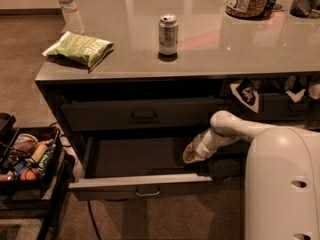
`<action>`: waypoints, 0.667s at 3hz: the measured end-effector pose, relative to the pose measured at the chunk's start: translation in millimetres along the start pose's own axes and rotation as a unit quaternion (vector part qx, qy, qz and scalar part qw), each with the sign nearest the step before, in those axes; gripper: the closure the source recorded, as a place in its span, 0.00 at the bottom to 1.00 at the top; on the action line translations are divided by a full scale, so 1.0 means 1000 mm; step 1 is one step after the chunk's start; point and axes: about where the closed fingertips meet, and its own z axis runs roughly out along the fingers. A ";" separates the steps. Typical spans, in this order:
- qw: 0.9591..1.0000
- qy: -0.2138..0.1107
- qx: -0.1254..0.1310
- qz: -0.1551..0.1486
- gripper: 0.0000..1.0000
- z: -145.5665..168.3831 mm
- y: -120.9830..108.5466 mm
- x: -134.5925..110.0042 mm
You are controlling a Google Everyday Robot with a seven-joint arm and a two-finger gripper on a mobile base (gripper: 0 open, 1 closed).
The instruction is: Open middle drawer
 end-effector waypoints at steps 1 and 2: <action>0.999 0.003 -0.034 0.029 1.00 0.001 0.024 -0.002; 0.997 -0.016 -0.046 0.064 1.00 -0.001 0.050 -0.013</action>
Offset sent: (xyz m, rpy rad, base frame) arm -0.0878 -0.0051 0.0051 0.0518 0.2242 -0.1263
